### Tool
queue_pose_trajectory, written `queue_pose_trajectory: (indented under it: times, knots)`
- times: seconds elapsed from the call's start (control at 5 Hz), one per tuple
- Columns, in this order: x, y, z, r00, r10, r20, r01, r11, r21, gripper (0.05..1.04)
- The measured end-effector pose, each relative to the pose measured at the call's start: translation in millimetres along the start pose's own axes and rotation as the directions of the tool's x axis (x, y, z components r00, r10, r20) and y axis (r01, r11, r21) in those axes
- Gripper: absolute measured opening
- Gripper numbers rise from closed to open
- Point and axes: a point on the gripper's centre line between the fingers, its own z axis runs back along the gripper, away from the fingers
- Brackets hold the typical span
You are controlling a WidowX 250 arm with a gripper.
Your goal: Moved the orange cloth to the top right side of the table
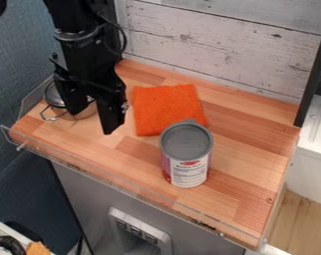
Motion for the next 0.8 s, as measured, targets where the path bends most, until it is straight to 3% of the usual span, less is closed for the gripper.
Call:
queue_pose_trajectory:
  times: [0.2, 0.6, 0.8]
  knots:
    - [0, -2, -6, 1.0, 0.011, -0.024, -0.011, 1.0, -0.017, 1.001]
    - [69, 11, -6, 0.995, 0.095, 0.029, -0.093, 0.994, -0.049, 1.001]
    - [100, 6, -16, 0.991, 0.117, 0.064, -0.117, 0.993, -0.002, 1.001]
